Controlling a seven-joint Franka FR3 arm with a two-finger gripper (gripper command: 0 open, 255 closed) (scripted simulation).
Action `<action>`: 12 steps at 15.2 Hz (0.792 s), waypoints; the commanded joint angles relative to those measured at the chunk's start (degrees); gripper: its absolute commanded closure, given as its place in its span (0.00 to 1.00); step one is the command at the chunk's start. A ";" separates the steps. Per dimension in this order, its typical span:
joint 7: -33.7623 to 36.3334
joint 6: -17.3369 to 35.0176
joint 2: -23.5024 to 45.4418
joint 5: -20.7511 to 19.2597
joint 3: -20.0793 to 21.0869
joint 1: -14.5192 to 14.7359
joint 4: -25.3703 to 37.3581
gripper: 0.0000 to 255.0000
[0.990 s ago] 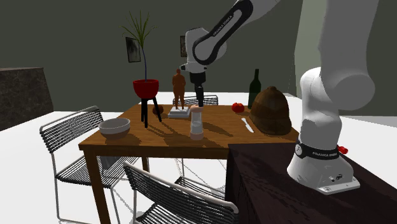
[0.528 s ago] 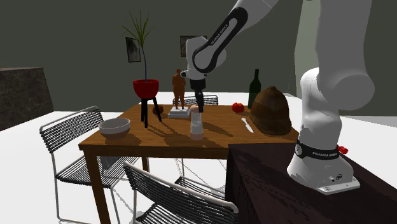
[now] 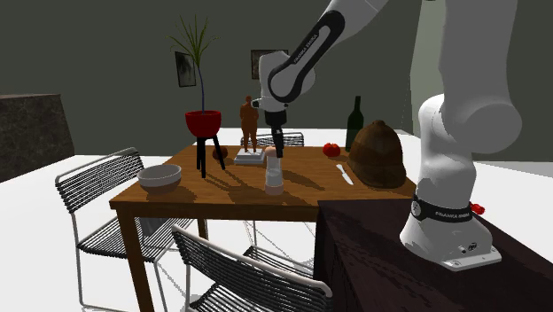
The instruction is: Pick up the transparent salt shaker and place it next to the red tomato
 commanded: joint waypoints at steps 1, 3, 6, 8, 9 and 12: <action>0.00 -0.01 0.01 0.00 0.00 0.00 -0.01 1.00; 0.00 -0.02 0.01 0.00 0.00 0.00 -0.01 1.00; 0.00 -0.01 0.03 0.01 0.00 0.00 0.01 1.00; 0.00 0.02 0.03 0.01 0.00 0.00 -0.02 1.00; 0.08 -0.78 -0.58 -0.22 -0.01 0.05 0.20 1.00; 0.26 -3.19 -2.32 -0.81 0.02 0.17 0.96 1.00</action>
